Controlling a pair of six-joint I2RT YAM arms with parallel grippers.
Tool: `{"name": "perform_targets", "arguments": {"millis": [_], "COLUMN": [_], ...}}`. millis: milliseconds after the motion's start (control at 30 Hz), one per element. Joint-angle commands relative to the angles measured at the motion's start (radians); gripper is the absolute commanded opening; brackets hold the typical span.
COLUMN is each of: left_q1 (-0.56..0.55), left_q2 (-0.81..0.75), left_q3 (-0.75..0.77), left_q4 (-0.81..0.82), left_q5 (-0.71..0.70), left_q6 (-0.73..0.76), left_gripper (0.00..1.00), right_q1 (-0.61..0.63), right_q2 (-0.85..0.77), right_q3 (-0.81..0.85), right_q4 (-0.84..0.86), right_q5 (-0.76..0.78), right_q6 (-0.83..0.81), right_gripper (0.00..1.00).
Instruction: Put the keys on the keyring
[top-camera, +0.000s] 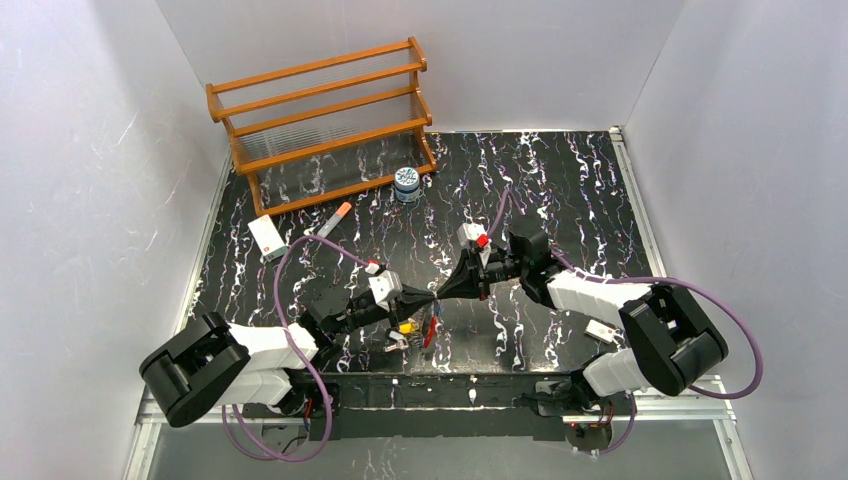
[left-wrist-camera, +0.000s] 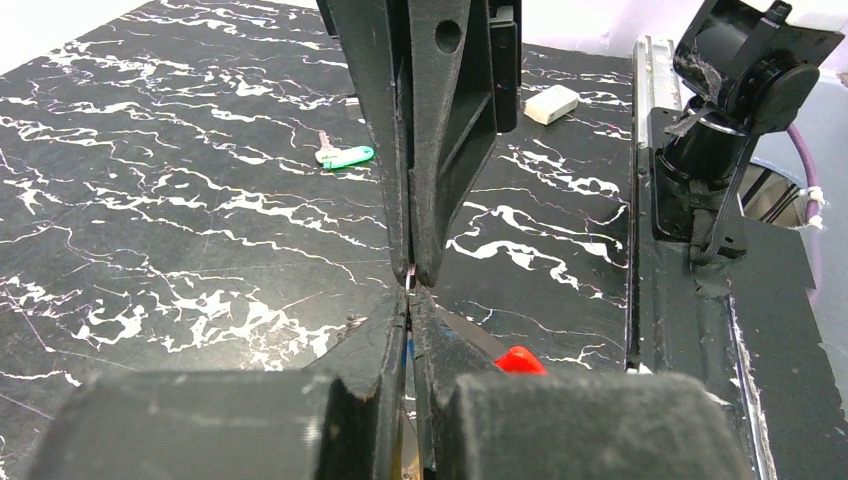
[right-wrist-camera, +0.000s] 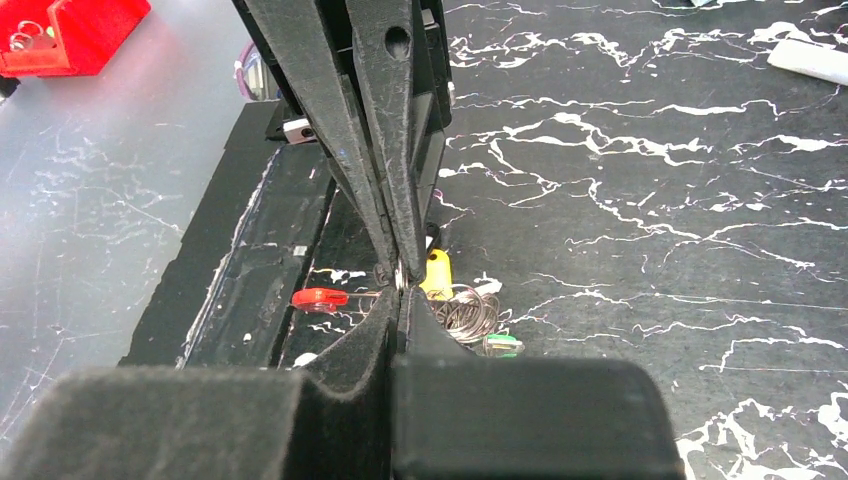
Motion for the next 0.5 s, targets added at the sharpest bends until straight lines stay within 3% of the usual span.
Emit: {"name": "perform_targets", "arguments": {"millis": [0, 133, 300, 467], "left_q1": [-0.004, -0.002, -0.004, -0.003], "left_q2": [-0.016, -0.03, -0.076, -0.138], "left_q3": [0.018, 0.011, 0.012, 0.044], "left_q4": [0.05, 0.049, -0.044, -0.239], "left_q5": [0.016, -0.008, -0.057, -0.08], "left_q6": [0.002, 0.012, 0.082, 0.17], "left_gripper": [0.0, 0.01, 0.34, 0.42], "right_q1": [0.004, 0.005, 0.008, 0.014], "right_q2": [-0.005, -0.016, -0.031, -0.038], "right_q3": [0.038, 0.047, 0.126, 0.196], "right_q4": [0.043, -0.009, -0.306, -0.625], "right_q5": [-0.005, 0.004, 0.043, 0.117], "right_q6": [-0.001, -0.042, -0.226, -0.414], "right_gripper": [0.01, 0.01, 0.01, 0.01]}}
